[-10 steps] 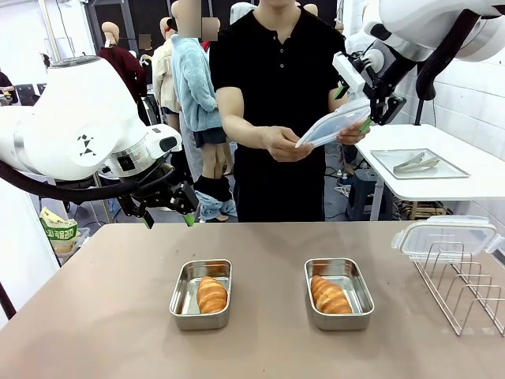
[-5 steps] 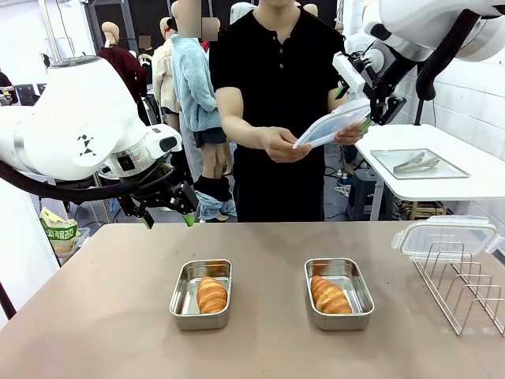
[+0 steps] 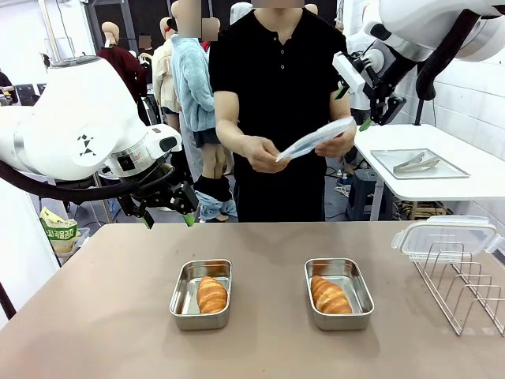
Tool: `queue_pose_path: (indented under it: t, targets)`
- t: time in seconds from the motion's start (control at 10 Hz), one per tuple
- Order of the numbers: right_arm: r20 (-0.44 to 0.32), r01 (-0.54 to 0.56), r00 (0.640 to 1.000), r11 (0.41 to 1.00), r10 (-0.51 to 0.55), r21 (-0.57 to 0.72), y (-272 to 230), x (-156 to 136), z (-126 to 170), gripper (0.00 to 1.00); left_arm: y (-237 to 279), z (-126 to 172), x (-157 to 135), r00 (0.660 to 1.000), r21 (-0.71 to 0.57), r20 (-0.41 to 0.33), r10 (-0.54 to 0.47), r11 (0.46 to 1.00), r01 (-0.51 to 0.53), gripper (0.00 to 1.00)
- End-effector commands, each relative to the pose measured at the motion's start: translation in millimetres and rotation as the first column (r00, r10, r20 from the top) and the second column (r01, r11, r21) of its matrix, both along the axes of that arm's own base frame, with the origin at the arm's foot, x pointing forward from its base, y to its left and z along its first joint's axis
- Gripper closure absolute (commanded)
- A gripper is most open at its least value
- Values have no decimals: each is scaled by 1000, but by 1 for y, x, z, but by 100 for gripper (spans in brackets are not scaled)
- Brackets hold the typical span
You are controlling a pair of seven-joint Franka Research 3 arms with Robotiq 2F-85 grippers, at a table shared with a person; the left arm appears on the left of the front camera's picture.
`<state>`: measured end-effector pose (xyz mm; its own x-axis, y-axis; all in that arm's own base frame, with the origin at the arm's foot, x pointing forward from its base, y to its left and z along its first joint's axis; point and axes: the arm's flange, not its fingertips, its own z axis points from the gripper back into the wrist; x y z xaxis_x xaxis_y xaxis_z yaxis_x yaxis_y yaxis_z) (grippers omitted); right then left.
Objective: Place the bread in airtight containers.
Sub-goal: Pick up one Airtight Container lid and hand it to the human.
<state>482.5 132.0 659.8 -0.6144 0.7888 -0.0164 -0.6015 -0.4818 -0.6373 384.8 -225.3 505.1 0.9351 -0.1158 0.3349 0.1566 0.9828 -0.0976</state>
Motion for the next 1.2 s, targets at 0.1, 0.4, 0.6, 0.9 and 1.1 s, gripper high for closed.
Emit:
queue_pose_path:
  t: [0.1,0.4,0.6,0.9,1.1]
  targets:
    - [-2,-2,1000,1000,2,4,0,-2,0,0,1,1,1,1000,6,5,3,1000,-3,0]
    - [-2,-2,1000,1000,2,4,0,-2,0,0,1,1,1,1000,6,5,3,1000,-3,0]
    - [-2,-2,1000,1000,2,4,0,-2,0,0,1,1,1,1000,6,5,3,1000,-3,0]
    - [-2,-2,1000,1000,2,4,0,-2,0,0,1,1,1,1000,6,5,3,1000,-3,0]
    - [-2,-2,1000,1000,2,4,0,-2,0,0,1,1,1,1000,6,5,3,1000,-3,0]
